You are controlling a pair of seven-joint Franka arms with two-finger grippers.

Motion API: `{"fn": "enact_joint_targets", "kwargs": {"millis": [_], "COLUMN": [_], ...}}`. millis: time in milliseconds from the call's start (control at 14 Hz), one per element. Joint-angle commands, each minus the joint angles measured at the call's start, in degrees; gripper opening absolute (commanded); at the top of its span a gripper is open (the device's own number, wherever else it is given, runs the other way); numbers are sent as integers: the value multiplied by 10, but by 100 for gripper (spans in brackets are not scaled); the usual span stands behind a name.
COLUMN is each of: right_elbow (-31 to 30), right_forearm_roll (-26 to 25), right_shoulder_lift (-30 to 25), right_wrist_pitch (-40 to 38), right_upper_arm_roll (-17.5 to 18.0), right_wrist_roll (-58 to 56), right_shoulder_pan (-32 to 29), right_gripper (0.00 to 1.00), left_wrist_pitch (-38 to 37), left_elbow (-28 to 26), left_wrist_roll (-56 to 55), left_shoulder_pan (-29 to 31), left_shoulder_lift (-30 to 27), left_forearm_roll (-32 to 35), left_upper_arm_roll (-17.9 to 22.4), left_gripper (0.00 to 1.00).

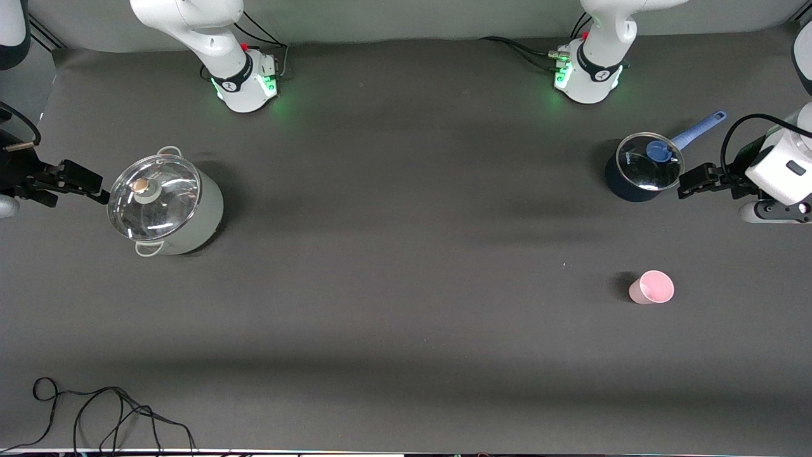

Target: Transfer pink cup from left to right arm

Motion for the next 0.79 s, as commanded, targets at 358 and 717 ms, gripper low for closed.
{"fn": "enact_joint_targets", "kwargs": {"millis": [358, 717], "right_elbow": [-7, -7], "right_forearm_roll": [-1, -1], "right_shoulder_lift": [-12, -12], "right_wrist_pitch": [-1, -3], "right_upper_arm_roll": [-4, -4], "right_wrist_roll": [-12, -12], "right_shoulder_pan": [3, 3], "right_gripper": [100, 100], "left_wrist_pitch": [-8, -14], "left_elbow": [-8, 10], "left_wrist_roll": [1, 8], "left_shoulder_pan": [2, 3], "left_shoulder_lift": [-15, -6], "left_forearm_roll": [1, 1], "left_upper_arm_roll": [1, 3], "left_gripper": [100, 100]}}
